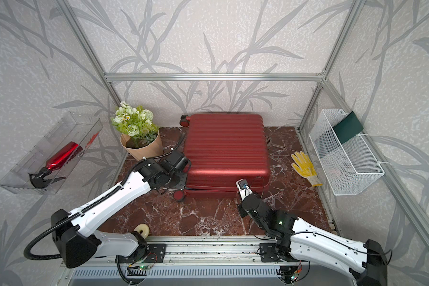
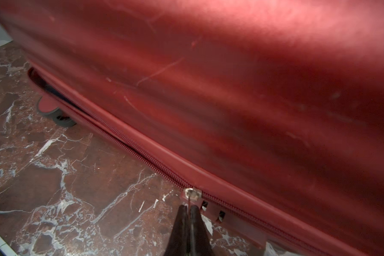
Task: Open the suitcase zippers
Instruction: Unzip the zipper on the suitcase.
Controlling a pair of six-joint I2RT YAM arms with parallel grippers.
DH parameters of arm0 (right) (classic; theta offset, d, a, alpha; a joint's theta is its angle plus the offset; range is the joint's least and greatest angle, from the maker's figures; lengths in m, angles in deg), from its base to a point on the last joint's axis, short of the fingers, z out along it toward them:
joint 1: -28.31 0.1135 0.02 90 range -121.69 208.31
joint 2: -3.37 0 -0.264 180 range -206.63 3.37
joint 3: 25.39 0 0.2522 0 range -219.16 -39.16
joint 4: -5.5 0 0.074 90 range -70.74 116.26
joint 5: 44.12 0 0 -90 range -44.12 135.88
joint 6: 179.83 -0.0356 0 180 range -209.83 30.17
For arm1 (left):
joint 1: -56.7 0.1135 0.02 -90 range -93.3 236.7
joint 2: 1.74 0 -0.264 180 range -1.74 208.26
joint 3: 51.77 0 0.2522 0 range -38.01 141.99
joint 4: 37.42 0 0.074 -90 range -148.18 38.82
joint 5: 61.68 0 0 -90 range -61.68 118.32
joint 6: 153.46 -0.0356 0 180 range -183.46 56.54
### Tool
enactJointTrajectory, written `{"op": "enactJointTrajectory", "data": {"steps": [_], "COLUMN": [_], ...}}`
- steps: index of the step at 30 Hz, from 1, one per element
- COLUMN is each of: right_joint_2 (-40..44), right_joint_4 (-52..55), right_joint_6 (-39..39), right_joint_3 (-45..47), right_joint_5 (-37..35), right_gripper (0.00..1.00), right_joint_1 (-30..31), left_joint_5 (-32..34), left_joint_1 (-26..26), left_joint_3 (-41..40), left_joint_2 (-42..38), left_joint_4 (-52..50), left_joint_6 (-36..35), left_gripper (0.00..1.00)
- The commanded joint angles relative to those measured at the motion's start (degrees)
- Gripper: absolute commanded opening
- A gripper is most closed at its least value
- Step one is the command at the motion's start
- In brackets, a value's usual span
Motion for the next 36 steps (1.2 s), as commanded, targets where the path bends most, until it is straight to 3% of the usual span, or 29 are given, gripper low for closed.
{"op": "enactJointTrajectory", "data": {"steps": [1,5,8,19,32,36], "right_joint_2": [-3.93,-7.35,-6.55,-6.61,5.69,8.62], "right_joint_4": [-6.83,-9.12,-9.74,-8.29,14.92,21.80], "right_joint_6": [-2.15,-5.15,-6.54,-7.32,-15.53,-20.29], "right_joint_3": [-2.38,-2.14,-0.69,0.66,0.35,0.16], "right_joint_5": [-0.92,-6.29,-9.66,-13.99,-26.50,-28.37], "right_gripper": [0.00,0.00,0.00,0.00,0.00,0.00], "right_joint_1": [3.64,5.51,5.73,5.78,5.40,1.61], "left_joint_5": [9.05,-0.71,0.52,-0.30,-0.28,1.13], "left_joint_1": [2.24,0.56,-3.67,-3.20,0.96,1.79], "left_joint_3": [6.29,12.71,14.29,12.81,0.68,-0.37], "left_joint_2": [2.49,1.19,0.50,12.00,10.43,11.07], "left_joint_4": [3.96,5.55,11.39,21.56,19.59,19.60], "left_joint_6": [-0.20,-2.61,-2.19,1.45,0.08,0.25], "left_gripper": [0.00,0.00,0.00,0.00,0.00,0.00]}}
